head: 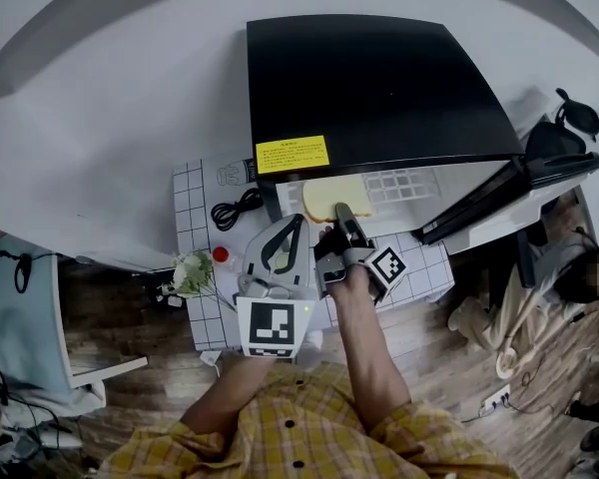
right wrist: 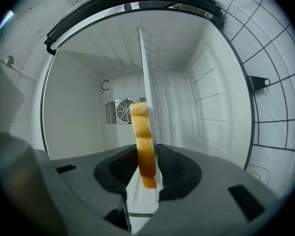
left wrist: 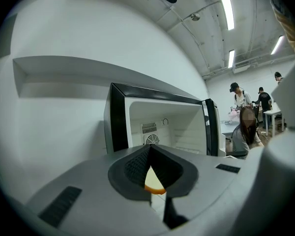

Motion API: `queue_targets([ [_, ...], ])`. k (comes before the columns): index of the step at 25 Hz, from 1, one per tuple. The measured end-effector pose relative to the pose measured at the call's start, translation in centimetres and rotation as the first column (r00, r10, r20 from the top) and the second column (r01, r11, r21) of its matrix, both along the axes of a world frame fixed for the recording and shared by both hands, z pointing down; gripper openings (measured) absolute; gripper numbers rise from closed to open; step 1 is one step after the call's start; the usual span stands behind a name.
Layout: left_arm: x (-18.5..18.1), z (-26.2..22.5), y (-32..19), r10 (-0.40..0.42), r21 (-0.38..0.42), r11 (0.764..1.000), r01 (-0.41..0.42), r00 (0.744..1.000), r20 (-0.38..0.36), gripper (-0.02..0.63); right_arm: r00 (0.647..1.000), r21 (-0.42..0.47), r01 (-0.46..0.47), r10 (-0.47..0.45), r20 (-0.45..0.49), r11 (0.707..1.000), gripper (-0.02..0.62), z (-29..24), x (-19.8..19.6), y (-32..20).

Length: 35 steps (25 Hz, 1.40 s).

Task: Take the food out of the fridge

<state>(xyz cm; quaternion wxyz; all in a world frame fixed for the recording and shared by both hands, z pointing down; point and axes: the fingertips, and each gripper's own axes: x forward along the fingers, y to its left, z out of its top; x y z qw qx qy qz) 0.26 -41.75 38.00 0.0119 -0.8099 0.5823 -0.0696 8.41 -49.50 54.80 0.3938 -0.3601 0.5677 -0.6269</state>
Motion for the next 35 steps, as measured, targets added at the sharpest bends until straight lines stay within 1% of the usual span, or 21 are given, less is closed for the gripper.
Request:
queue_targets([
  [5,0.4,0.2,0.3,0.017,-0.005,1.000,-0.017,1.000,0.006,0.007,1.000,-0.011,0.001,0.000,0.009,1.000,0.098,-0.2,0.1,0.4],
  [10,0.8,-0.1,0.8,0.026,0.002,1.000,-0.026,1.000,-0.004,0.008,1.000,0.013,-0.012,0.012,0.008,1.000,0.087,-1.4,0.8,1.2],
  [13,1.0,-0.3,1.1,0.038,0.007,0.999,-0.038,0.999,0.003,0.007,1.000,0.026,-0.012,0.012,0.005,1.000,0.087,-2.1,0.9,1.7],
  [15,1.2,-0.6,1.6,0.048,0.015,0.999,-0.048,0.999,0.009,0.006,1.000,0.039,-0.010,0.010,-0.004,0.999,0.087,-2.6,1.0,2.2],
  [22,1.8,-1.6,3.5,0.068,0.035,0.997,-0.068,0.998,-0.005,0.006,0.999,0.085,-0.004,0.008,-0.042,0.996,0.087,-4.7,1.2,4.9],
  [26,2.0,-2.2,4.9,0.079,0.044,0.996,-0.078,0.997,-0.008,0.008,0.996,0.111,0.001,0.008,-0.084,0.994,0.087,-6.0,1.3,6.7],
  [30,1.8,-2.5,6.1,0.084,0.053,0.995,-0.083,0.996,-0.017,0.006,0.984,0.152,0.010,0.018,-0.178,0.988,0.087,-7.5,1.3,8.4],
  [33,1.7,-2.7,7.1,0.089,0.056,0.995,-0.088,0.996,-0.020,0.008,0.962,0.189,0.027,0.026,-0.271,0.982,0.087,-8.9,1.1,9.8],
  [35,1.6,-2.7,7.8,0.090,0.057,0.994,-0.089,0.996,-0.024,0.006,0.938,0.200,0.038,0.034,-0.345,0.979,0.087,-9.5,1.1,10.8],
])
